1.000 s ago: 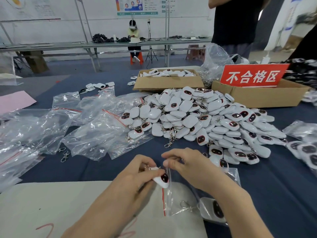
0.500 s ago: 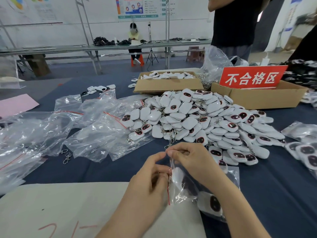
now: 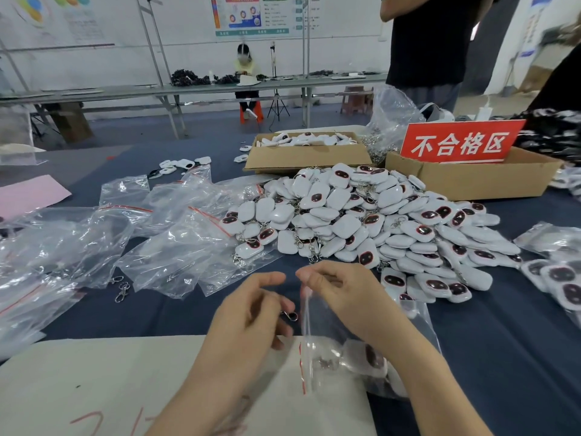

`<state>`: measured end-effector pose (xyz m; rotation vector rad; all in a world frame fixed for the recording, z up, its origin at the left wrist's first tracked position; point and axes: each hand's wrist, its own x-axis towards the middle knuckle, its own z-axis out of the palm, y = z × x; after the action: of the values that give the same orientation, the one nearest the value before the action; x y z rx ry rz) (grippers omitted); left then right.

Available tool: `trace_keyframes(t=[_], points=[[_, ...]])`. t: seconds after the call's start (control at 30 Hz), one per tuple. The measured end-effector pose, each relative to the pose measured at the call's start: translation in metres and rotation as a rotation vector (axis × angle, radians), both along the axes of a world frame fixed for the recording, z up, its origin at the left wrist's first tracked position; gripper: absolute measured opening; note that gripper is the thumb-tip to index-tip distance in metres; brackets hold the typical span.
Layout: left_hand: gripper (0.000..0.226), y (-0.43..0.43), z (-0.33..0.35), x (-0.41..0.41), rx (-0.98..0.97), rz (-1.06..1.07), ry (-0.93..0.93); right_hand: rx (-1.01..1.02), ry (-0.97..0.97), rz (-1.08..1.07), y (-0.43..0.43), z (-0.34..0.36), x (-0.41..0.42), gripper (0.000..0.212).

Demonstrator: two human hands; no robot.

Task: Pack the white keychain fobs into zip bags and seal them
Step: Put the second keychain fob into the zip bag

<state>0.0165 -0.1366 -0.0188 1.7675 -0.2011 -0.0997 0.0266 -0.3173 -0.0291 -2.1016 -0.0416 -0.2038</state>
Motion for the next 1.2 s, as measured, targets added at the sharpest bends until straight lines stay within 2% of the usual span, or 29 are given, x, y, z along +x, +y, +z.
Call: trace_keyframes(t=[0.13, 0.2, 0.27, 0.37, 0.57, 0.63, 0.77, 0.9, 0.97, 1.03, 1.1, 1.2], points=[[0.030, -0.001, -0.013, 0.022, 0.195, 0.016, -0.127, -0.453, -0.158, -0.355, -0.006, 0.001, -0.005, 0.024], [0.028, -0.006, -0.019, 0.030, 0.313, -0.001, -0.192, -0.537, -0.019, -0.467, -0.011, 0.000, -0.008, 0.030], [0.026, -0.010, -0.024, 0.036, 0.396, 0.023, -0.223, -0.586, 0.161, -0.460, -0.015, -0.005, -0.012, 0.041], [0.026, -0.011, -0.030, 0.040, 0.426, 0.091, -0.237, -0.600, 0.241, -0.394, -0.015, -0.008, -0.014, 0.050], [0.024, -0.007, -0.035, 0.036, 0.446, 0.037, -0.300, -0.507, 0.232, -0.300, -0.012, 0.001, -0.014, 0.024], [0.024, -0.006, -0.036, 0.037, 0.431, 0.026, -0.316, -0.429, 0.204, -0.313, -0.010, 0.003, -0.014, 0.024], [0.023, -0.007, -0.039, 0.037, 0.411, -0.011, -0.362, -0.134, 0.142, -0.353, -0.008, 0.001, -0.010, 0.016], [0.026, -0.007, -0.039, 0.035, 0.340, -0.041, -0.424, 0.105, -0.218, -0.464, -0.006, 0.011, -0.009, 0.006], [0.024, -0.007, -0.039, 0.035, 0.295, -0.036, -0.463, 0.318, -0.341, -0.463, -0.005, 0.018, -0.008, 0.007], [0.026, -0.007, -0.038, 0.034, 0.241, -0.036, -0.502, 0.625, -0.255, -0.373, -0.003, 0.023, -0.008, 0.011], [0.037, -0.008, -0.036, 0.033, 0.167, -0.049, -0.496, 0.849, -0.035, -0.243, 0.003, 0.023, -0.007, 0.023], [0.045, -0.010, -0.035, 0.033, 0.099, -0.093, -0.470, 0.841, 0.190, -0.101, 0.019, 0.010, -0.005, 0.022]])
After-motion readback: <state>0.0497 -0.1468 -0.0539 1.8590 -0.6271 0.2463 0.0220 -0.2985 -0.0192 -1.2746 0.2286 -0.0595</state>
